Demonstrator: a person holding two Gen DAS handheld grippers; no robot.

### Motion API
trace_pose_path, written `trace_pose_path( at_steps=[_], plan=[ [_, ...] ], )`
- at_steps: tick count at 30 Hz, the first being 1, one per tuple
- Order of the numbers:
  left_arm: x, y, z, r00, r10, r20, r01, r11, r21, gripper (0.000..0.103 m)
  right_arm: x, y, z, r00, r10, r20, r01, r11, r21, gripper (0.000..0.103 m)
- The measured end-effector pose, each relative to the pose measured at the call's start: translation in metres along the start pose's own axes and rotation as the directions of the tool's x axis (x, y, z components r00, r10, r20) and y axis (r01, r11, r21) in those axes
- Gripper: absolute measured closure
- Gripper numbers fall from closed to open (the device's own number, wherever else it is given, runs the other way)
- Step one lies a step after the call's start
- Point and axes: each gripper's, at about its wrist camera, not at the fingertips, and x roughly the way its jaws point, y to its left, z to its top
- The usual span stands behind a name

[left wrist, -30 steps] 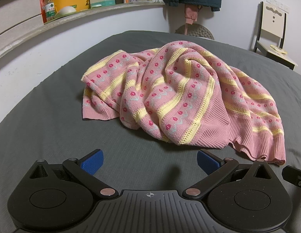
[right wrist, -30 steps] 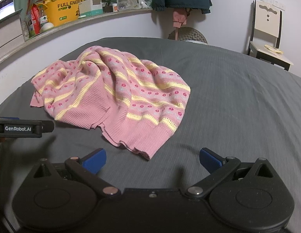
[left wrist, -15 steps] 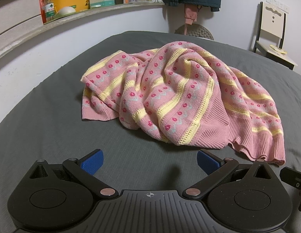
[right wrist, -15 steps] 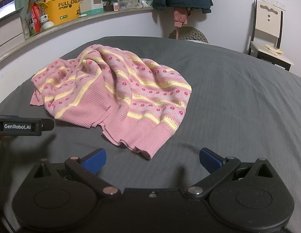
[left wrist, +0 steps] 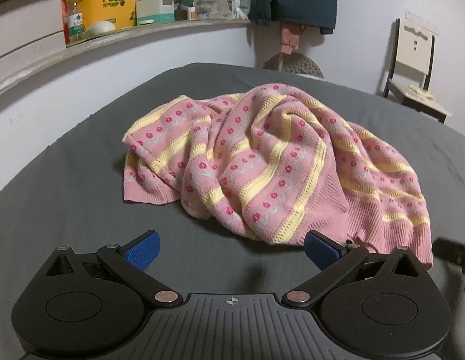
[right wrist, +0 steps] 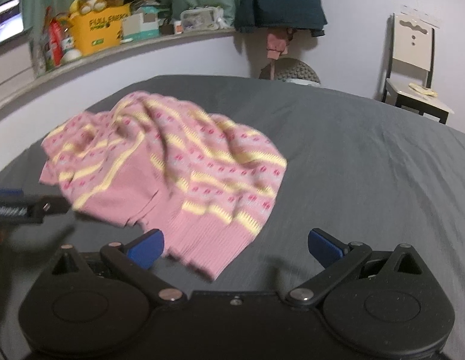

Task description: Fold clothes

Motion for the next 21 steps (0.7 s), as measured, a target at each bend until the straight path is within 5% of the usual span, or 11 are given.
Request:
trace_pose_path(
  at_steps=[2, 7, 17, 19, 21],
  plan=[
    [0.002, 0.003, 0.000, 1.000, -0.020, -0.006, 0.020, 1.000, -0.024, 0.000, 0.008, -0.007, 0.005, 1.000, 0.004, 0.009, -0.004, 1.000, 0.020, 0.001],
    [0.004, 0.010, 0.000, 0.999, -0.046, 0.002, 0.046, 0.996, -0.073, 0.000, 0.038, -0.015, 0.014, 0.999, 0.030, -0.045, -0.028, 0.999, 0.046, 0.025],
    [0.012, 0.020, 0.003, 0.999, -0.034, -0.016, 0.032, 0.991, -0.130, 0.000, 0.087, -0.005, 0.027, 0.994, 0.081, -0.076, -0.072, 0.991, 0.115, 0.046],
    [0.013, 0.021, 0.003, 0.999, -0.037, -0.019, 0.034, 0.990, -0.138, 0.000, 0.091, -0.001, 0.031, 0.992, 0.113, -0.063, -0.106, 0.988, 0.116, 0.073],
    [0.015, 0.022, 0.003, 0.999, -0.039, -0.022, 0.035, 0.989, -0.143, 0.000, 0.092, 0.003, 0.036, 0.989, 0.135, -0.061, -0.128, 0.987, 0.100, 0.090]
  ],
)
